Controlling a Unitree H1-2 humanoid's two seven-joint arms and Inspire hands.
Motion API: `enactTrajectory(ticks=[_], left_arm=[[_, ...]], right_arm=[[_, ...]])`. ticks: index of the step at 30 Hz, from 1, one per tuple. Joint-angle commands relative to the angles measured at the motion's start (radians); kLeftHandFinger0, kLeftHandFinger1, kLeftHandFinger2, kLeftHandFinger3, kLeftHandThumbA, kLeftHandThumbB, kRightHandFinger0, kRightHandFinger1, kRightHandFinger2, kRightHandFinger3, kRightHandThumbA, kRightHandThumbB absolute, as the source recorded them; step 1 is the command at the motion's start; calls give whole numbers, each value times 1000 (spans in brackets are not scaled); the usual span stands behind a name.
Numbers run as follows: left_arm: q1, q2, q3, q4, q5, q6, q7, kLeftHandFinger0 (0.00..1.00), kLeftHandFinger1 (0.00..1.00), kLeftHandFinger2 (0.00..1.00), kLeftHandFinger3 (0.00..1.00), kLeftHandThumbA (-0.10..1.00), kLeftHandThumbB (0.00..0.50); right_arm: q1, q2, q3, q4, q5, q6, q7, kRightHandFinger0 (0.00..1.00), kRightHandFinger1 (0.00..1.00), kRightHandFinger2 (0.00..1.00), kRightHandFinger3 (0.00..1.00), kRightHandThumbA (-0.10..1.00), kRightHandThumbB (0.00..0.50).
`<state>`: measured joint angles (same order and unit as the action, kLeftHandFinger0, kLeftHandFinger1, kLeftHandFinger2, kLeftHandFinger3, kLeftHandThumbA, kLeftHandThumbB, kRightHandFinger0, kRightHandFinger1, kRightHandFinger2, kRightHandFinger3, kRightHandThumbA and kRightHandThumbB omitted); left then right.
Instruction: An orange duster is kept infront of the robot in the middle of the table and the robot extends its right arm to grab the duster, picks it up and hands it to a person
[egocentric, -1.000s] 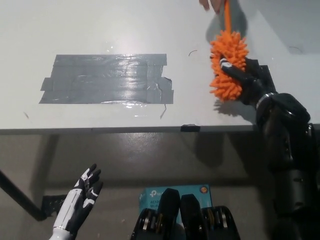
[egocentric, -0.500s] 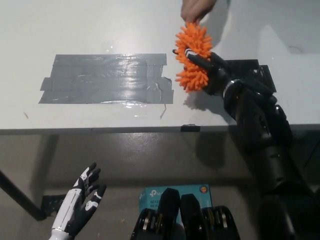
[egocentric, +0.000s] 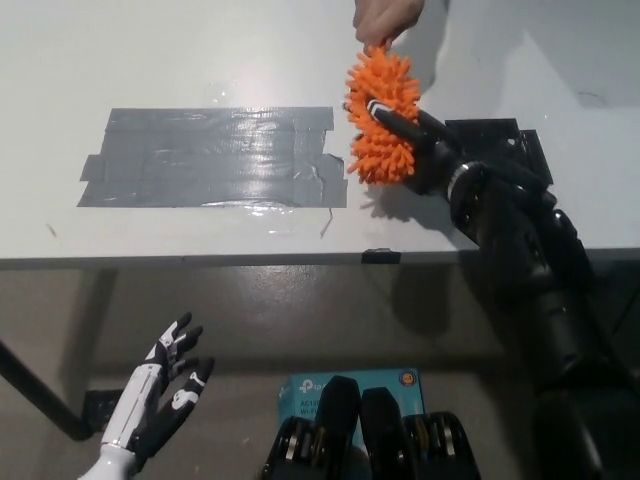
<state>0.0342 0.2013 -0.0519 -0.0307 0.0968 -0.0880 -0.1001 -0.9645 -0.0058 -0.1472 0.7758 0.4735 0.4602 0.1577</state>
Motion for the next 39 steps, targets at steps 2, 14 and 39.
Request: enactTrajectory(ticks=[2,14,39], left_arm=[[10,18,-13,-20,15,-27,-18,927,979,922,1000,684,153],[30,24,-14,0,15,-44,-14,885,926,899,1000,677,154],[155,-22,8,38,-44,-134,11,1000,1000,1000,1000,839,137]], right_arm=[[70,-47,98,-180,207,10,99,1000,1000,1000,1000,387,420],[217,-88,146,-423,230,10,150,1000,1000,1000,1000,639,436],[1121,-151,179,-1060,-506,-577,-125,1000,1000,1000,1000,713,186]])
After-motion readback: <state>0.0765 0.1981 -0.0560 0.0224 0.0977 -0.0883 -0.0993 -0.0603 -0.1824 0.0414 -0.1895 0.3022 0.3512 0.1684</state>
